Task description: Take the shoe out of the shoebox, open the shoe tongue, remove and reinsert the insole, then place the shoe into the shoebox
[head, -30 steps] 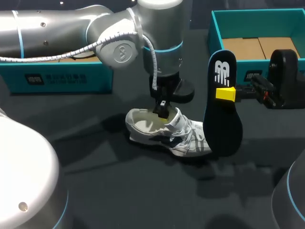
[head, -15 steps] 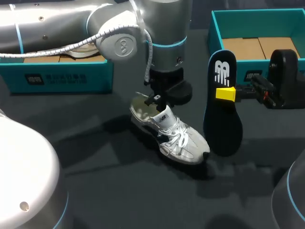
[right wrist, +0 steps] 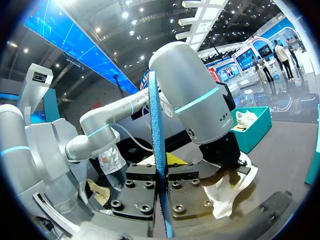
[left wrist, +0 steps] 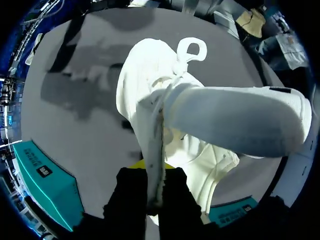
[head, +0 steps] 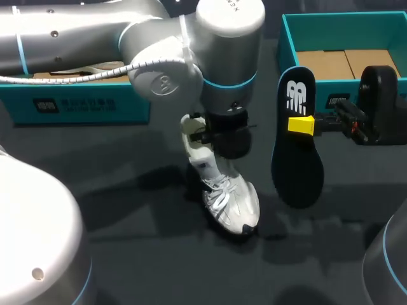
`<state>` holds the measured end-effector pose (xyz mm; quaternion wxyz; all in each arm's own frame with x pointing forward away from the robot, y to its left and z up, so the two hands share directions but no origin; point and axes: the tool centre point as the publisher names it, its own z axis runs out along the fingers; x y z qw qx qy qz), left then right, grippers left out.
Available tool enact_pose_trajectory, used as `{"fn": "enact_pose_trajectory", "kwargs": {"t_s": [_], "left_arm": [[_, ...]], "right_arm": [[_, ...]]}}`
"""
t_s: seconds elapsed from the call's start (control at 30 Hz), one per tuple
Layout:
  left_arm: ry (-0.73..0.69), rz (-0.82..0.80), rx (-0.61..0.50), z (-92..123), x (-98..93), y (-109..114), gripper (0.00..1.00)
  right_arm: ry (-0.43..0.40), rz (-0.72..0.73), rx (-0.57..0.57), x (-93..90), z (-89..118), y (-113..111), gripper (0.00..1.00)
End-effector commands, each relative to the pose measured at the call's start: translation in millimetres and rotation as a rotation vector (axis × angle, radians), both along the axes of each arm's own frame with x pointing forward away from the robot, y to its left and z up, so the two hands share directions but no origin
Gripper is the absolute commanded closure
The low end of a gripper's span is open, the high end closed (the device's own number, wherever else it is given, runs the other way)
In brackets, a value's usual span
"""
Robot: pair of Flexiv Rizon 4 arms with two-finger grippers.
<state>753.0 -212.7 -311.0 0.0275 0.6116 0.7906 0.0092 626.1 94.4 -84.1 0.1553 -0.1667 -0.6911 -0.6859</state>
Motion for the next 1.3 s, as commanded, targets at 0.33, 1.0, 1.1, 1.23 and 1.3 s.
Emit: {"fn": "enact_pose_trajectory", "kwargs": {"t_s": [0.33,1.0,1.1,1.23,1.3], "left_arm": [[0.076,-0.380,-0.184,-4,-8.4,14,1.00],[0.118,-0.304,-0.120,-32,-13.3,-13,1.00],[0.126,-0.274,-0.108,-39,-10.8,-19,1.00],[0.145,-0.262,-0.095,-48,-10.1,-25,1.00],[0.145,-0.262,-0.091,-51,-9.9,-28,1.00]], "right_arm": [[0.001,-0.002,-0.001,-0.5,0,1,1.00],[0.001,-0.002,-0.001,-0.5,0,1,1.00],[0.001,-0.002,-0.001,-0.5,0,1,1.00],[0.001,-0.002,-0.001,-0.5,0,1,1.00],[0.001,-0.002,-0.001,-0.5,0,1,1.00]]}}
